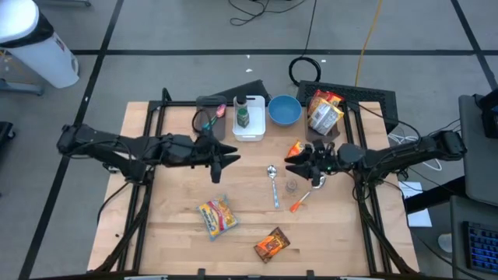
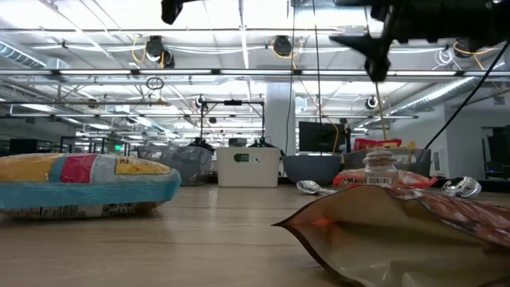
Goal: Pick & Place Food Item
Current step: Put the light blue noodle pack into the right black bin
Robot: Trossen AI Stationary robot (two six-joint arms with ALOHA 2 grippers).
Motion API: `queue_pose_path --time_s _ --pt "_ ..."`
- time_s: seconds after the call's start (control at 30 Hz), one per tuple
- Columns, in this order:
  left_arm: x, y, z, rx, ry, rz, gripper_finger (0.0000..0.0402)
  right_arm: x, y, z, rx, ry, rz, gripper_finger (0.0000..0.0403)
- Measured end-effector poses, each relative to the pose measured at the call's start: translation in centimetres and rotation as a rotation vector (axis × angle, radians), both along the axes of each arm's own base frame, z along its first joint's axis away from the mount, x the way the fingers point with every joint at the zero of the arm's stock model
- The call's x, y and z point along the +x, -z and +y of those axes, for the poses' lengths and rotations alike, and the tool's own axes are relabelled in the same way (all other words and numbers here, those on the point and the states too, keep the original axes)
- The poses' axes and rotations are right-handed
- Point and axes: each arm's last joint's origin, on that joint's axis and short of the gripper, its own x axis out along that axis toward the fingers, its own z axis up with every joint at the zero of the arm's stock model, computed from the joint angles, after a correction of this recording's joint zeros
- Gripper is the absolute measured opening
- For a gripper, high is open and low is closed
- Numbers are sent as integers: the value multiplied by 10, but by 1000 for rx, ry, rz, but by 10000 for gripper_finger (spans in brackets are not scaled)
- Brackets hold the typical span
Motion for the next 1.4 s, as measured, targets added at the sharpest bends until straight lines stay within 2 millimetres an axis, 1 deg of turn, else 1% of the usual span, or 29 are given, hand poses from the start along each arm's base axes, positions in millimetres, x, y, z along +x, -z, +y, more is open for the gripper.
queue_pose_path --time_s 0.07,0.13,0.27,0.37,0.53,0.6,0.67,0.83,1.0,1.2,1.4 --pt "1 1 5 -13 24 6 157 3 -15 0 -65 6 -13 212" --pt "2 1 10 -23 42 7 157 6 -30 -2 -145 18 18 212" --pt "2 1 17 -40 77 9 157 7 -53 -6 -298 18 207 212" --pt "2 1 19 -50 101 9 157 3 -60 -7 -394 -17 374 212" --pt "2 4 19 -65 112 37 157 -8 -68 -8 -524 -8 559 212" --pt "1 7 19 -96 118 67 157 -9 -72 -7 -552 -3 571 212" --pt "0 10 17 -138 144 103 157 -9 -76 -4 -562 -7 540 212" --pt "-6 22 11 -277 254 250 157 -3 -76 5 -572 -40 506 212" --pt "-17 36 1 -456 346 447 157 6 -67 14 -571 -86 548 212" --pt "-34 49 -23 -546 319 673 157 21 -54 26 -569 -134 585 212" --pt "-42 57 -45 -550 226 712 157 33 -47 37 -572 -163 558 212"
